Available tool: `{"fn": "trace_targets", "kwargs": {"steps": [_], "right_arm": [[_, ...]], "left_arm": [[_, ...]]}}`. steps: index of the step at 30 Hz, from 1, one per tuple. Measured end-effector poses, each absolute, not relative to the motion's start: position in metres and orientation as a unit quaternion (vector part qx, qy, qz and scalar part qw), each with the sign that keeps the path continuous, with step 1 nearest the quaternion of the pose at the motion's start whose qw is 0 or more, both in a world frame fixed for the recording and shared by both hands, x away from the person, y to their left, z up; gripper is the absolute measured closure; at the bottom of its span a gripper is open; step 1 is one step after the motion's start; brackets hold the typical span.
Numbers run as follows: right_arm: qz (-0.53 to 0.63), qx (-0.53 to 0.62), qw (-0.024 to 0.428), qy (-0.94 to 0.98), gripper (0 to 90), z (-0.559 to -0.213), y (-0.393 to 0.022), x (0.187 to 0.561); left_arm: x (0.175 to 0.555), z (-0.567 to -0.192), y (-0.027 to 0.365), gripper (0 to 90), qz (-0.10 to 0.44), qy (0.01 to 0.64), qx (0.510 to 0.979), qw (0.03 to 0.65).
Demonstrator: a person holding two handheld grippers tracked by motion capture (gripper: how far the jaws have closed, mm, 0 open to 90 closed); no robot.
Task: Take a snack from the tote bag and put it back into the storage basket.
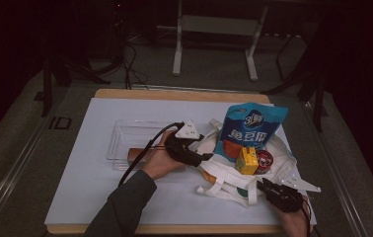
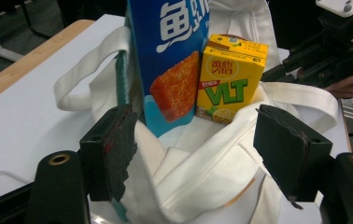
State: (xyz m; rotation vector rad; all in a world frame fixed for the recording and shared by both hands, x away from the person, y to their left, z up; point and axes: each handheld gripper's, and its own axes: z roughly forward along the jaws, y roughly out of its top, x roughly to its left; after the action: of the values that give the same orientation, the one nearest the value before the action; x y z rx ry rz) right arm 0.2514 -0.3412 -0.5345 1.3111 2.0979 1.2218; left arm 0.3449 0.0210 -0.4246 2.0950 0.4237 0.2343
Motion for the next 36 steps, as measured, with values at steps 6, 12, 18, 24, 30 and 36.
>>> {"fn": "trace_targets", "kwargs": {"steps": [6, 12, 18, 24, 30, 36], "right_arm": [[0.435, 0.467, 0.190, 0.746, 71.2, -0.535, -0.341, 0.251], [0.435, 0.466, 0.190, 0.747, 71.2, -0.535, -0.341, 0.251], [0.435, 0.467, 0.189, 0.746, 71.1, -0.535, -0.341, 0.251], [0.435, 0.467, 0.189, 0.746, 71.1, -0.535, -0.341, 0.251], [0.436, 0.467, 0.189, 0.746, 71.1, -0.535, -0.341, 0.251], [0.436, 0.467, 0.188, 0.746, 71.1, -0.535, -0.342, 0.251]], "left_arm": [[0.344, -0.425, 0.011, 30.3, 0.096, 0.172, 0.861, 0.470], [0.343, -0.426, 0.001, 30.5, 0.089, 0.170, 0.862, 0.469], [0.342, -0.427, -0.008, 30.5, 0.084, 0.168, 0.863, 0.469], [0.342, -0.427, -0.016, 30.6, 0.086, 0.167, 0.862, 0.471], [0.343, -0.430, -0.025, 30.9, 0.079, 0.169, 0.866, 0.464], [0.344, -0.435, -0.033, 30.7, 0.074, 0.171, 0.872, 0.453]]}}
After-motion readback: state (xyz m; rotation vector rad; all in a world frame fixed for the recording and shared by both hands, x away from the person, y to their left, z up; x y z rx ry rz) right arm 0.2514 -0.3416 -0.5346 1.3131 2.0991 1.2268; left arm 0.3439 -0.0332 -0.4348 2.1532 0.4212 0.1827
